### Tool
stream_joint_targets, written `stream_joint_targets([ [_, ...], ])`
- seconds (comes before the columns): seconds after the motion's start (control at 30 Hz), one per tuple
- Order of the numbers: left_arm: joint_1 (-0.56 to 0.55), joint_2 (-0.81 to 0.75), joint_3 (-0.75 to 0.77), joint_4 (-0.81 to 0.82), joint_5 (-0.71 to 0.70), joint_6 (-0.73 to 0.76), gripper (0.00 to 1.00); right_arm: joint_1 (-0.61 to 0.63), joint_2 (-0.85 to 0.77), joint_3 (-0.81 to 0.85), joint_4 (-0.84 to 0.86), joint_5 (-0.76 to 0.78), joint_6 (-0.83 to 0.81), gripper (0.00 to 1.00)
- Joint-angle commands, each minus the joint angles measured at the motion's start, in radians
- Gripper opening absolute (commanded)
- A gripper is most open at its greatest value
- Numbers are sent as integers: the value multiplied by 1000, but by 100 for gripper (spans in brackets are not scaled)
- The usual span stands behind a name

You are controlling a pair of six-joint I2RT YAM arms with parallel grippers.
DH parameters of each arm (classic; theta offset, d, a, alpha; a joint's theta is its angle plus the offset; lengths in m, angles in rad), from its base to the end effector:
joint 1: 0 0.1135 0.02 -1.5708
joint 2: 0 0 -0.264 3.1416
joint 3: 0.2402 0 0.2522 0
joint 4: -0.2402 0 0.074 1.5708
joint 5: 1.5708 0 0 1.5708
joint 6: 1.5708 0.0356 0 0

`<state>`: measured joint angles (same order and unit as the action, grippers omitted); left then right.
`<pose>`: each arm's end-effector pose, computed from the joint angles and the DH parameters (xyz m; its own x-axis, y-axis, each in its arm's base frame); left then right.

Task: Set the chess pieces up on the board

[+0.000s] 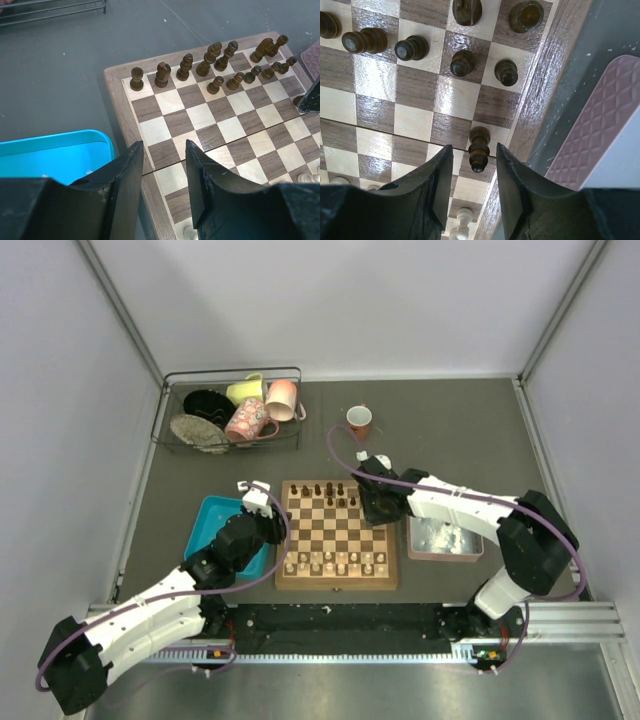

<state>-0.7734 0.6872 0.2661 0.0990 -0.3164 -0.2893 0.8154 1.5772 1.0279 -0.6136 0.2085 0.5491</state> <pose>0.1267 -0.1082 0.2015 -0.3462 -0.0409 -0.9373 0.3693 0.9125 -0.1762 0.2145 0.2171 0.2009 -0.8792 -0.1888 -0.4375 -0.2310 0.9719 0.0450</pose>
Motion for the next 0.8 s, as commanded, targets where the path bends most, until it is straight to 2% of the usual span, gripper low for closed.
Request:
stream_joint_targets([
  [0.0, -3, -11, -11, 53, -9, -7, 44, 7, -77, -6, 29, 22, 17, 40],
  [0.2, -3, -14, -13, 54, -7, -7, 45, 5, -95, -14, 28, 46, 18, 37],
  [0.63, -3, -9, -11, 54, -3, -7, 45, 5, -75, -9, 26, 51, 15, 23],
  [0.77, -3, -5, -10, 56, -3, -7, 45, 5, -74, -8, 26, 55, 15, 23],
])
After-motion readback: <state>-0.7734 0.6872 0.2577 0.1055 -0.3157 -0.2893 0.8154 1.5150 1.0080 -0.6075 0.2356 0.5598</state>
